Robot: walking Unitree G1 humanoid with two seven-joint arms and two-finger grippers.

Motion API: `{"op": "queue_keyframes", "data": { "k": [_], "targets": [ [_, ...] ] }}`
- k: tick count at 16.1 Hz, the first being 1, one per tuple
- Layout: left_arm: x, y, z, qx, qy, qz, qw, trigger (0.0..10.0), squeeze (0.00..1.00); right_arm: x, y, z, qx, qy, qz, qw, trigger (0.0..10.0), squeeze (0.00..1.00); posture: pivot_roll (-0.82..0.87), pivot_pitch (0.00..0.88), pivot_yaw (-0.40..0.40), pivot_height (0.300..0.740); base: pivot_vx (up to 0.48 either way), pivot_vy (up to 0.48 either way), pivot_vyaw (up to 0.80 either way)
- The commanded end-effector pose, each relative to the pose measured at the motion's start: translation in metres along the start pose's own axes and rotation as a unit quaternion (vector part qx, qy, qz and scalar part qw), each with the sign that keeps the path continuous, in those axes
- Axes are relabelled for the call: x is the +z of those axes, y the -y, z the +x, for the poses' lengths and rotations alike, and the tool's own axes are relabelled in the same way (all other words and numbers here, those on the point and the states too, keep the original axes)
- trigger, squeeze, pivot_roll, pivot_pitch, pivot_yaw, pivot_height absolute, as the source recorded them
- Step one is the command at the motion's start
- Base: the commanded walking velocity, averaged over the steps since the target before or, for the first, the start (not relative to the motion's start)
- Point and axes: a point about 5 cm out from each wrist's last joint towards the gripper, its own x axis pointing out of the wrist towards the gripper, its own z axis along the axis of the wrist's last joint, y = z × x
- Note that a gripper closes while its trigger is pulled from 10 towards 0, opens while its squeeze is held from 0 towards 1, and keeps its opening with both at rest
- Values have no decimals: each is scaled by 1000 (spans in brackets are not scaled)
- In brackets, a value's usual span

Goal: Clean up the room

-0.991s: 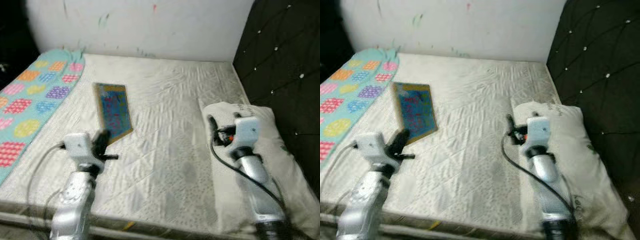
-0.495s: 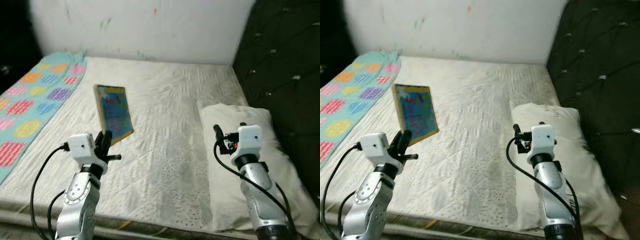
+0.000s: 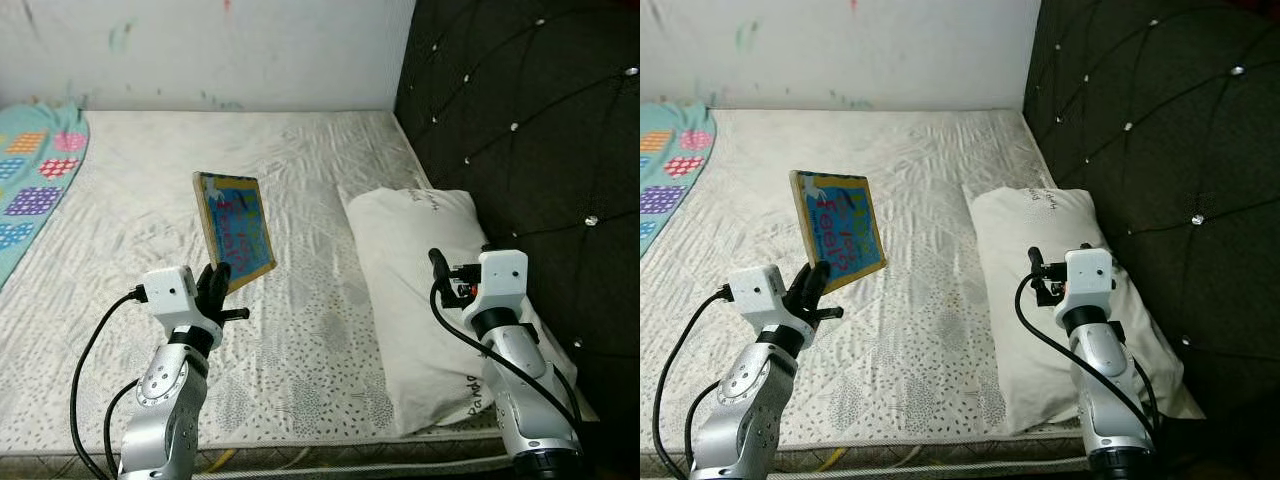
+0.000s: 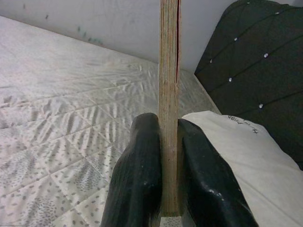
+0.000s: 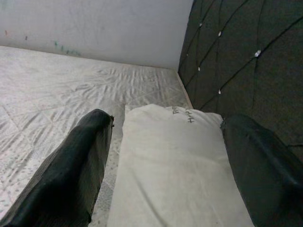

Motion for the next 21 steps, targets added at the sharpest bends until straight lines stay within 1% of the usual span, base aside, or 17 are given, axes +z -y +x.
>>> {"op": "queue_keyframes", "data": {
  "k": [1,5,9,13,17,21],
  "targets": [
    [8,3,3,-7,15,4,1000,10000,0,5,0,2,3,6,0,1000,10000,0,-139,0,-1,740,0,0,-800],
    [7,5,3,-10,13,1,1000,10000,0,5,1,3,3,4,0,1000,10000,0,-140,0,-7,740,0,0,-800],
    [7,9,3,-25,12,3,1000,10000,0,5,3,4,-2,3,-1,1000,10000,0,-141,0,-6,740,0,0,-800],
    [6,6,1,-15,10,2,1000,10000,0,5,2,4,1,6,-5,1000,10000,0,-136,0,-12,740,0,0,-800],
    [6,6,-1,-13,10,4,1000,10000,0,6,-3,4,13,9,-10,1000,10000,0,-131,0,-18,740,0,0,0],
    [6,6,-1,-12,10,2,1000,10000,0,6,-3,5,16,9,0,1000,10000,0,-132,0,-24,740,0,0,0]
  ]
}}
